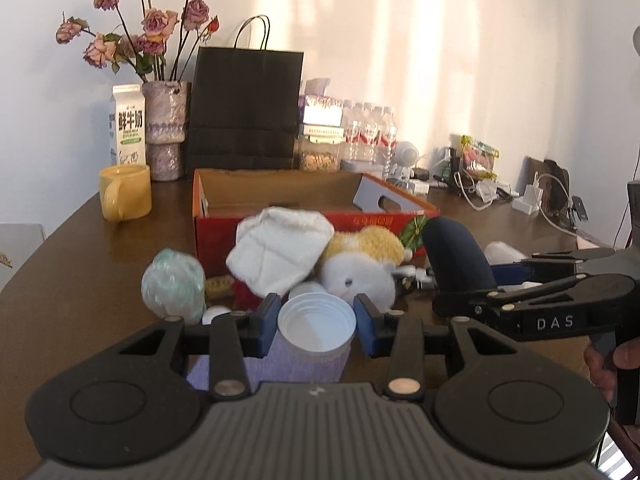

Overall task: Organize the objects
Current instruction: 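Lower the glasses case into the box with the right gripper while the left drops the lid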

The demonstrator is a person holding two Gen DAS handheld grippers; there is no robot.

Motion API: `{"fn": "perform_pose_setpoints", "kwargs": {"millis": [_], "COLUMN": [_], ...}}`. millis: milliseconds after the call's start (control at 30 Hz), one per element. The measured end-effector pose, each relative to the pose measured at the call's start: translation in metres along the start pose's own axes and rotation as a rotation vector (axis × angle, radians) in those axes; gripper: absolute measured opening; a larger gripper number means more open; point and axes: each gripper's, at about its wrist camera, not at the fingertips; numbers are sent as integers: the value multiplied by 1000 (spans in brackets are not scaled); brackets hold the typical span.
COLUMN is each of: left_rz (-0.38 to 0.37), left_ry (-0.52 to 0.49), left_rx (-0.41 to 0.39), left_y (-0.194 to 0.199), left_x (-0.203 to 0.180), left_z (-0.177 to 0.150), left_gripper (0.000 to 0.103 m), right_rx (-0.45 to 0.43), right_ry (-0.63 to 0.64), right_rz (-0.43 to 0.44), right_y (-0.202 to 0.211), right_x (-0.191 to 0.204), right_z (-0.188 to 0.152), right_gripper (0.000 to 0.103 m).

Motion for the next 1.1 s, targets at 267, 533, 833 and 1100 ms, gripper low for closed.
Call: {"fn": "perform_pose_setpoints", "kwargs": {"millis": [267, 533, 833, 1100], "left_rz": [-8, -13, -10, 7], "left_ry": [0, 2, -24, -22], "left_rx": [-37, -53, -47, -23], "left_y": [-17, -39, -78, -128], "left_x": [2, 5, 10, 23], "left_z": [25, 50, 84, 110], "left_gripper": [41, 41, 41, 41], "right_rx": [-33, -20, 12, 49], "right_ry": [14, 42, 49, 43], "right_rz": [1, -11, -30, -40], "right_y": [-4, -17, -51, -100], "right_x": [-7, -18, -42, -65], "right_z": [24, 51, 94, 135], "right_gripper": [62, 62, 62, 62]}}
Point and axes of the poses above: each gripper's, at about its wrist camera, not at the fingertips, and y roughly against the way its jaws point, x to its left, z to its top, and after that the axes turned 13 degrees about -x, right-handed
